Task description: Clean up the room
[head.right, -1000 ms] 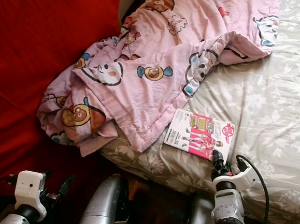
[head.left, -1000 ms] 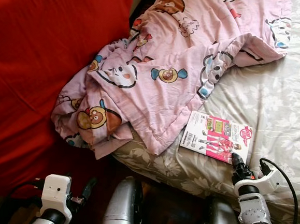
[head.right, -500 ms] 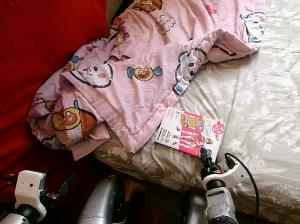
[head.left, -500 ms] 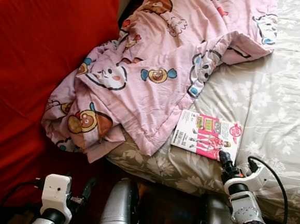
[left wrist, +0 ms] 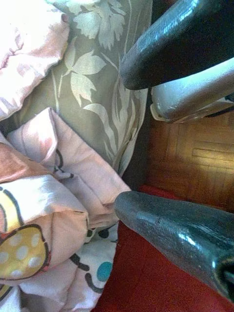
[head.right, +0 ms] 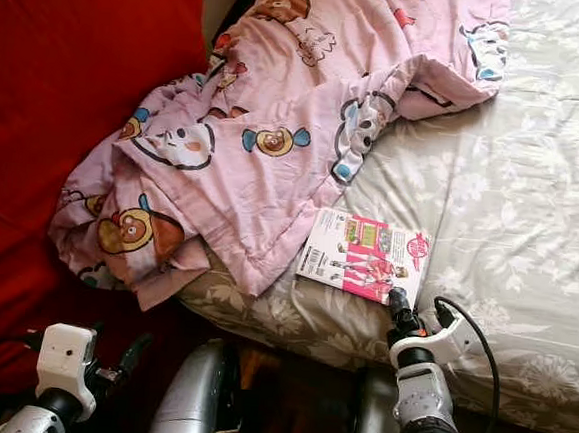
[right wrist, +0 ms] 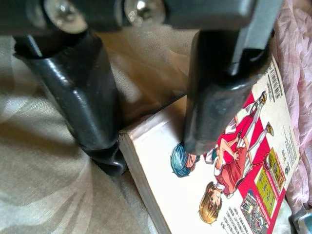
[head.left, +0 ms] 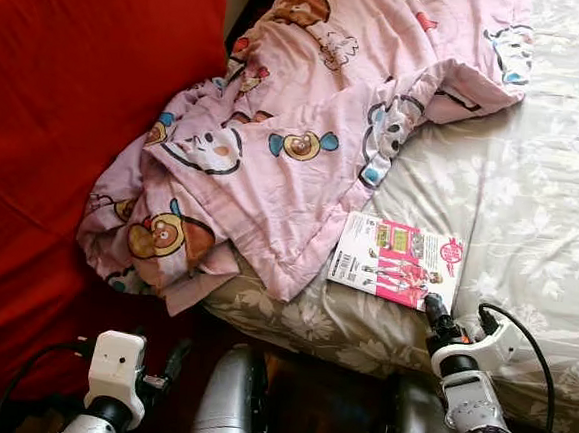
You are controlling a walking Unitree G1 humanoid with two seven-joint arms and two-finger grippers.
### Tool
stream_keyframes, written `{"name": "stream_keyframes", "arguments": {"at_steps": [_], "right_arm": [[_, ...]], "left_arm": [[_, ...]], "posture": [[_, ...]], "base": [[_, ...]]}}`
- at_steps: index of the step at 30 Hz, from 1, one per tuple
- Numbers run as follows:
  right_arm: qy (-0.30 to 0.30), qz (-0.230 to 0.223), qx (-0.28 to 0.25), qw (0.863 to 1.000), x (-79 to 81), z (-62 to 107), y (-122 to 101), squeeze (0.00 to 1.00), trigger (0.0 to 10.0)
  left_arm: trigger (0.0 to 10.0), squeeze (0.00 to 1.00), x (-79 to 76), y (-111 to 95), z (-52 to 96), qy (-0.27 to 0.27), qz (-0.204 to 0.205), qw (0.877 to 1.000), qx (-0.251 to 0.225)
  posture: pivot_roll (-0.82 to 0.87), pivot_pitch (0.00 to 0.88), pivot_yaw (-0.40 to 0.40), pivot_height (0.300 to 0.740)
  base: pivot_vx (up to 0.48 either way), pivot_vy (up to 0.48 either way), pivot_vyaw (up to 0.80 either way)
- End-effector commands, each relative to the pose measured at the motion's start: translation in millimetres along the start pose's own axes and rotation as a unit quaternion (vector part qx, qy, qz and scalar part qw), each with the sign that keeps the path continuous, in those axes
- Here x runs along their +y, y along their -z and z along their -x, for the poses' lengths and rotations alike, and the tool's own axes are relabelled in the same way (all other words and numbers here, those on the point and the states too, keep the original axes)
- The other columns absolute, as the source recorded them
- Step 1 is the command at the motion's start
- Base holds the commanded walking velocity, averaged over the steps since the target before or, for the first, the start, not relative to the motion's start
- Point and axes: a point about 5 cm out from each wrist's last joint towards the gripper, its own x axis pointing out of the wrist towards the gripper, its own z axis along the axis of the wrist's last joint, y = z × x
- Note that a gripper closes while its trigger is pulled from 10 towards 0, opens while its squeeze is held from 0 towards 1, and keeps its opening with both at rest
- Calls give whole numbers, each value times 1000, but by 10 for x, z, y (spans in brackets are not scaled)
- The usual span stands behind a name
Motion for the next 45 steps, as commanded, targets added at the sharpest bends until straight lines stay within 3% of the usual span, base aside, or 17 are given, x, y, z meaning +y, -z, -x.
{"name": "stream_keyframes", "arguments": {"at_steps": [1, 14, 21, 22, 23, 28, 33, 36, 41, 42, 44, 45], "right_arm": [[23, -29, 65, 997, -80, 105, 356, 0, 0], [7, -26, 55, 998, -16, 59, 308, 0, 0], [-58, -21, 14, 998, 243, -70, 212, 0, 0], [-92, -20, 1, 996, 377, -113, 196, 0, 0], [-92, -20, 1, 996, 377, -113, 196, 0, 0], [-159, -15, -39, 986, 681, -169, 144, 0, 0], [-178, -14, -65, 982, 816, -162, 80, 0, 0], [-159, -26, -69, 985, 771, -136, 86, 0, 0], [-4, -39, -58, 998, 236, 29, 211, 0, 0], [51, -55, -52, 996, 30, 128, 272, 0, 0], [92, -65, -33, 993, -132, 217, 350, 0, 0], [92, -65, -33, 993, -132, 217, 350, 0, 0]], "left_arm": [[10000, 0, 57, 118, 68, -11, -5, 1000, 28], [10000, 0, 49, 133, -3, -13, -4, 1000, 25], [10000, 0, 33, 110, -148, -17, -1, 1000, 13], [10000, 0, 24, 99, -213, -19, 0, 1000, 8], [10000, 0, 24, 99, -213, -19, 0, 1000, 8], [10000, 0, -6, 58, -385, -25, 8, 1000, -11], [10000, 0, -29, 57, -498, -30, 14, 999, -18], [10000, 0, -47, 72, -526, -31, 17, 999, -18], [10000, 0, -95, 102, -563, -31, 20, 999, -21], [10000, 0, -99, 118, -560, -32, 20, 999, -22], [10000, 0, -99, 130, -553, -32, 21, 999, -22], [10000, 0, -99, 130, -553, -32, 21, 999, -22]], "posture": [[191, 315, 207, 607], [173, 297, 192, 607], [141, 256, 171, 607], [127, 237, 162, 607], [127, 237, 162, 607], [94, 187, 137, 607], [53, 148, 109, 607], [44, 141, 103, 607], [33, 130, 87, 607], [30, 128, 85, 607], [29, 129, 85, 607], [29, 129, 85, 607]], "base": [[0, 0, 0], [0, 0, 0], [0, 0, 0], [0, 0, 0], [0, 0, 0], [0, 0, 0], [0, 0, 0], [0, 0, 0], [0, 0, 0], [0, 0, 0], [0, 0, 0], [0, 0, 0]]}}
